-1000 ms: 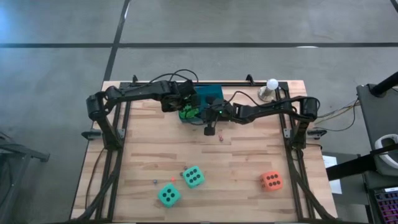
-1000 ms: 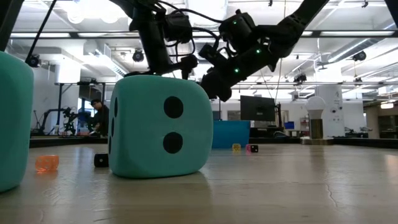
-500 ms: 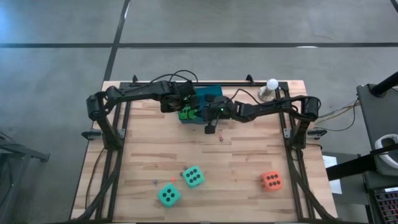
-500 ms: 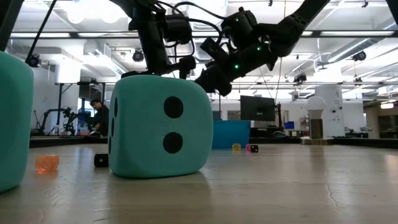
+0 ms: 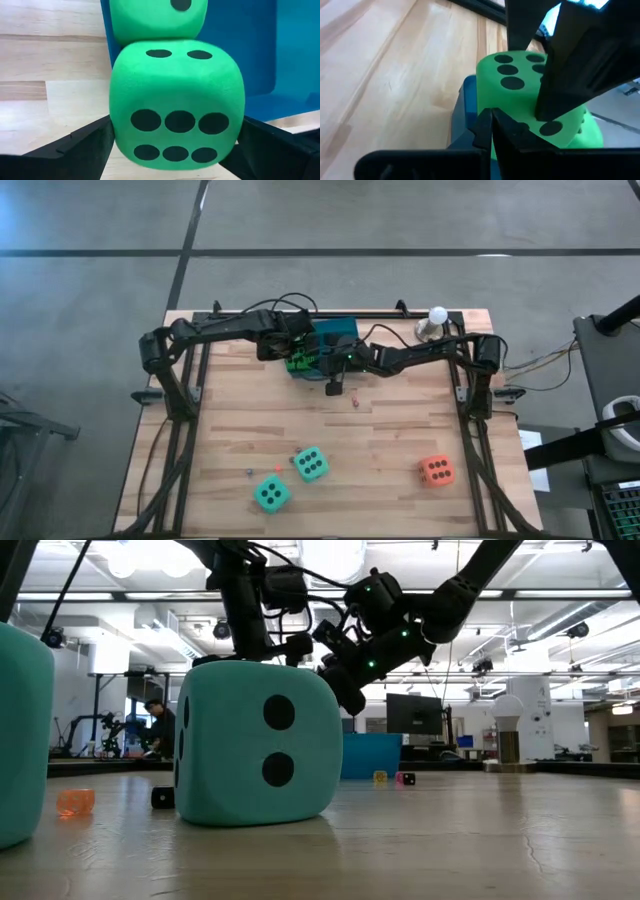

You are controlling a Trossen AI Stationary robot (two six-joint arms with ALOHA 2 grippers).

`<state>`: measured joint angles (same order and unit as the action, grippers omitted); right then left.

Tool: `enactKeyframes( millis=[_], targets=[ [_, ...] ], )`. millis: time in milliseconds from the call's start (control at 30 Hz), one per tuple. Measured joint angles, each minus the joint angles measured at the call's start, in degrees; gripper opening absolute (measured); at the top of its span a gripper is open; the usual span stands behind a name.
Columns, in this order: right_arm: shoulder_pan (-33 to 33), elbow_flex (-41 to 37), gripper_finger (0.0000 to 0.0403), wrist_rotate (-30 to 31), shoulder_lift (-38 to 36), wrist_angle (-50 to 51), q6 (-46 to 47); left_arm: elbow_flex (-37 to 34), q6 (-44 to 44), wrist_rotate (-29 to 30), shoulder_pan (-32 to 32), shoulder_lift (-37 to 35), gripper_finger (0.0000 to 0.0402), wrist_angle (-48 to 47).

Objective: Pick & Place Dice
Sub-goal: Put the large green dice into the blue bin

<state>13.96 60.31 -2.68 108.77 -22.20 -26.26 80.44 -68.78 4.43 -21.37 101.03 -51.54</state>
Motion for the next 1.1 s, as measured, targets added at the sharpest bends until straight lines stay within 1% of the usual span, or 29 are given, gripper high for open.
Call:
enactKeyframes(
  millis=[133,200,267,367,433,767,1100],
  targets=[
    [-0.1,0.3,0.0008,2.1,-0.3,2.2,0.5,0.0,-0.1,-0.4,0.0,-0.1,0.0399,-0.1],
    [-0.1,0.0,0.0008,2.2,-1.0,2.5,0.5,0.1,-0.2,-0.6,0.0,-0.1,0.0399,-0.2],
    [-0.1,0.0,0.0008,2.1,-1.5,2.4,0.3,0.1,-0.3,-0.6,0.0,-0.1,0.0397,-0.2],
    [-0.4,0.4,0.0008,-0.1,-2.1,1.5,0.2,0.1,-0.3,-0.9,0.1,-0.2,0.0398,-0.3],
    [-0.5,0.5,0.0008,-0.4,-2.2,0.2,0.5,0.1,-0.3,-1.1,0.1,-0.2,0.0399,-0.4],
    [-0.4,0.4,0.0008,-0.8,-2.2,0.8,-0.7,0.2,0.9,-1.5,1.0,-0.3,0.0399,-0.8],
    [-0.3,0.4,0.0008,-0.3,-2.1,2.5,0.6,0.2,0.9,-1.5,1.0,-1.9,0.0397,-1.2]
  ],
)
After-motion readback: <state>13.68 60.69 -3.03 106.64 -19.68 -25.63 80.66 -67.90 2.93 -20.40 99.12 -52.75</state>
